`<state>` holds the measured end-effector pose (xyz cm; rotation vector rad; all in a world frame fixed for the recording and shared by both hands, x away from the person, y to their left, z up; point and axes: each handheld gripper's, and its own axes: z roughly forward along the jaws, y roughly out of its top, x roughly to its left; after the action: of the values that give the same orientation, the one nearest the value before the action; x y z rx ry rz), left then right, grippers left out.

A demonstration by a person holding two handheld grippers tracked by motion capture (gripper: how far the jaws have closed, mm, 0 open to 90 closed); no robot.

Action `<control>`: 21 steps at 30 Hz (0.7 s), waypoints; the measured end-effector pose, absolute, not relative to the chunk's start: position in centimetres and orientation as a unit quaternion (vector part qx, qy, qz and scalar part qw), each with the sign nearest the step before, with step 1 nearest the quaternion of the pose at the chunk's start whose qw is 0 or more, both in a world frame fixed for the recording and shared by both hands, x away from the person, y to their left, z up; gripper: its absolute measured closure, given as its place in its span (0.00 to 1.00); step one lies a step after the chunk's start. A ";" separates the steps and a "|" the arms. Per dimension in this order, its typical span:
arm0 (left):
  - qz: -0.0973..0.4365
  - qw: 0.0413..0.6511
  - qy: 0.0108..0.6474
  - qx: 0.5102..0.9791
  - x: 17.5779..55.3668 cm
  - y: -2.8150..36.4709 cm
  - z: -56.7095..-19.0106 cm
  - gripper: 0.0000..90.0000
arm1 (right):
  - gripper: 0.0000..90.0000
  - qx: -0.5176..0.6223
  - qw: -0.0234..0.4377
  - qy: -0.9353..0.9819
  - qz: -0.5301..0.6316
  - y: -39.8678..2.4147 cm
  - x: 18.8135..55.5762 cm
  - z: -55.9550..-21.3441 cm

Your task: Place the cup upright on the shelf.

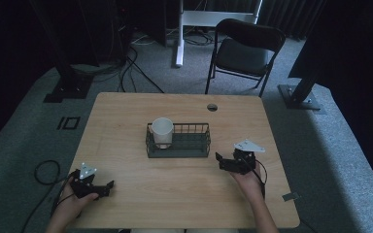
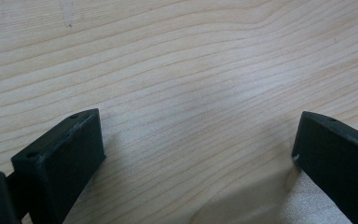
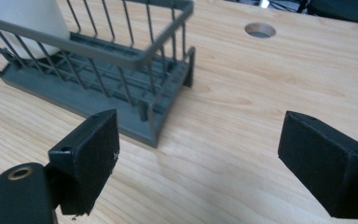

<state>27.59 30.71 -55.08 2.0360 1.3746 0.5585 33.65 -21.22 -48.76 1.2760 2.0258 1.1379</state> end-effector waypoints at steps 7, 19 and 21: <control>0.212 0.307 0.519 0.769 27.6 30.7 -55.1 0.03 | 0.14 0.482 0.238 0.739 0.406 -22.4 33.4 -50.1; 0.212 0.306 0.519 0.770 27.6 30.7 -55.1 0.03 | 0.14 0.507 0.241 0.731 0.389 -24.3 32.9 -52.2; 0.212 0.306 0.519 0.770 27.6 30.7 -55.1 0.03 | 0.14 0.511 0.240 0.729 0.386 -24.5 32.9 -52.4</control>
<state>27.59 30.72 -55.09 2.0368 1.3735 0.5599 32.85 -24.55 -52.37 1.3994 1.9969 1.0575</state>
